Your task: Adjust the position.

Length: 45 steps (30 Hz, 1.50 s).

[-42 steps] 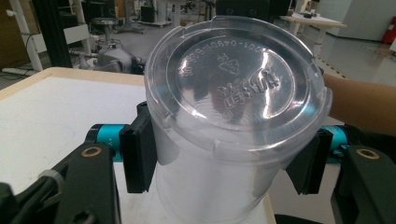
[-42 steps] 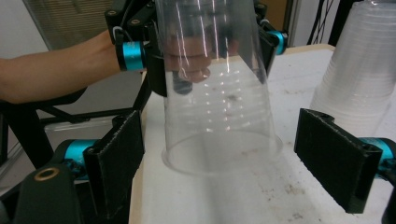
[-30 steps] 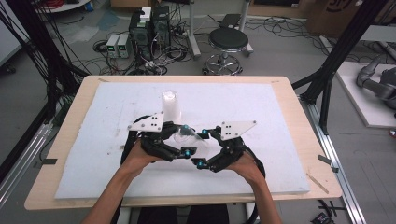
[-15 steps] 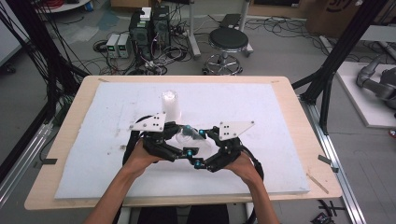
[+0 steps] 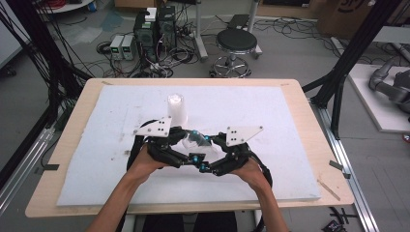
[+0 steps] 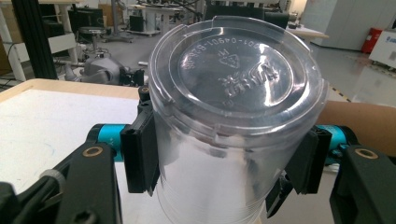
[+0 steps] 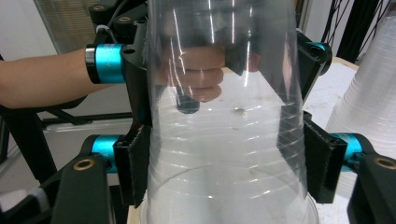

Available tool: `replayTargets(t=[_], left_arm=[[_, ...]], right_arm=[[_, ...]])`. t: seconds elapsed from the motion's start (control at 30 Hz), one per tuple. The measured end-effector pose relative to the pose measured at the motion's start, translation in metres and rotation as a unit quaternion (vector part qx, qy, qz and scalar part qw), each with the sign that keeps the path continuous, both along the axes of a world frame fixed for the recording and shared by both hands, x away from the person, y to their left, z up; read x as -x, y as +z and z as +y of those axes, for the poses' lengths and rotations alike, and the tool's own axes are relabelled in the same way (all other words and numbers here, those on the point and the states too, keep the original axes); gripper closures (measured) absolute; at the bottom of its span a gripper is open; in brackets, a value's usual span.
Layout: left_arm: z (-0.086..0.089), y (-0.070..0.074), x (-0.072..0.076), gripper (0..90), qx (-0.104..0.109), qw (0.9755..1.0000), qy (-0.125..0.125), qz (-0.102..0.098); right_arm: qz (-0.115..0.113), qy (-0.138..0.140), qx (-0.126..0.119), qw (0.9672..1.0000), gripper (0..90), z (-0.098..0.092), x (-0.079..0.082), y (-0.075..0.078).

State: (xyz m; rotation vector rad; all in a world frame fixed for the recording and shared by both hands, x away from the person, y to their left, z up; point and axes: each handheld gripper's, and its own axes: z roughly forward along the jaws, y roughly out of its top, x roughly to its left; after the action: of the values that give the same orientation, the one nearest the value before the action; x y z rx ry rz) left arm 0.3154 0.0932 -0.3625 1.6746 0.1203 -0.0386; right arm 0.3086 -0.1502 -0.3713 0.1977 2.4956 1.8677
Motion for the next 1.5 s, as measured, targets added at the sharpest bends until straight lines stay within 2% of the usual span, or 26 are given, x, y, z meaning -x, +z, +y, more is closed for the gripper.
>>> replayTargets(t=[0.27, 0.3, 0.37, 0.4, 0.43, 0.47, 0.73, 0.83, 0.87, 0.9, 0.93, 1.0, 1.07, 1.1, 1.13, 1.17, 1.2, 1.23, 1.37, 1.43, 1.5], left_arm=[[0.0, -0.001, 0.0, 35.3, -0.006, 1.0, -0.001, 0.002], [0.0, -0.001, 0.0, 32.4, -0.005, 1.0, 0.004, 0.001], [0.0, -0.001, 0.0, 15.9, -0.005, 0.9999, 0.011, 0.001], [0.0, -0.002, 0.0, 9.9, -0.005, 0.9997, 0.025, 0.002], [0.0, -0.002, 0.0, 8.0, -0.005, 0.9997, 0.025, 0.002], [0.002, -0.002, 0.0, 6.1, 0.004, 0.9998, 0.019, -0.002], [0.008, -0.001, 0.001, 6.1, -0.001, 0.9997, 0.023, -0.007], [0.012, 0.0, 0.002, 6.1, -0.021, 0.9994, 0.028, -0.009], [0.012, 0.0, 0.002, 6.1, -0.021, 0.9994, 0.028, -0.009], [0.013, 0.001, 0.003, 6.1, -0.034, 0.9989, 0.032, -0.009], [0.016, 0.004, 0.004, 6.1, -0.071, 0.9965, 0.041, -0.016], [0.02, 0.007, 0.003, 6.2, -0.095, 0.9947, 0.037, -0.015], [0.023, 0.011, 0.004, 6.1, -0.127, 0.9911, 0.034, -0.018], [0.023, 0.011, 0.004, 6.2, -0.127, 0.9911, 0.034, -0.018], [0.026, 0.015, 0.004, 6.2, -0.164, 0.9858, 0.029, -0.023], [0.026, 0.015, 0.004, 6.2, -0.164, 0.9858, 0.029, -0.023], [0.029, 0.018, 0.004, 6.2, -0.192, 0.9807, 0.028, -0.022], [0.029, 0.019, 0.005, 6.2, -0.209, 0.9772, 0.029, -0.018], [0.029, 0.023, 0.003, 6.2, -0.276, 0.9607, 0.031, -0.011], [0.029, 0.026, 0.002, 6.2, -0.3, 0.9535, 0.024, -0.011], [0.027, 0.028, 0.002, 6.2, -0.315, 0.9489, 0.021, -0.009]], right_arm=[[-0.006, 0.0, 0.009, 0.9999, 32.6, 0.0, 0.0, 0.0], [-0.005, -0.001, 0.011, 0.9999, 32.6, 0.0, 0.0, 0.0], [-0.005, -0.003, 0.014, 0.9999, 32.6, 0.0, 0.0, 0.0], [-0.002, -0.006, 0.016, 0.9999, 32.6, 0.0, 0.001, 0.0], [-0.002, -0.006, 0.016, 0.9999, 32.6, 0.0, 0.001, 0.0], [-0.002, -0.007, 0.015, 0.9999, 32.6, -0.001, 0.0, 0.0], [-0.001, -0.006, 0.022, 0.9997, 32.6, 0.0, 0.0, -0.001], [-0.003, -0.009, 0.03, 0.9995, 32.6, 0.0, 0.0, -0.001], [-0.002, -0.01, 0.036, 0.9993, 32.6, 0.001, 0.0, -0.001], [0.0, -0.007, 0.044, 0.999, 32.6, 0.001, 0.0, 0.0], [-0.001, -0.007, 0.052, 0.9986, 32.6, 0.002, 0.0, 0.001], [0.001, -0.007, 0.073, 0.9973, 32.6, 0.004, 0.001, 0.004], [0.001, -0.007, 0.102, 0.9947, 32.7, 0.006, 0.002, 0.008], [0.001, -0.007, 0.102, 0.9947, 32.7, 0.006, 0.002, 0.008], [-0.001, -0.006, 0.136, 0.9907, 32.7, 0.009, 0.001, 0.013], [-0.001, -0.006, 0.136, 0.9907, 32.7, 0.009, 0.001, 0.013], [0.001, -0.006, 0.168, 0.9858, 32.8, 0.013, 0.0, 0.017], [0.001, -0.005, 0.177, 0.9843, 32.8, 0.014, -0.001, 0.018], [-0.001, -0.001, 0.25, 0.9683, 32.8, 0.022, -0.002, 0.025], [0.001, -0.002, 0.278, 0.9605, 33.0, 0.026, -0.003, 0.028], [0.006, -0.001, 0.311, 0.9505, 33.1, 0.03, -0.004, 0.031]])
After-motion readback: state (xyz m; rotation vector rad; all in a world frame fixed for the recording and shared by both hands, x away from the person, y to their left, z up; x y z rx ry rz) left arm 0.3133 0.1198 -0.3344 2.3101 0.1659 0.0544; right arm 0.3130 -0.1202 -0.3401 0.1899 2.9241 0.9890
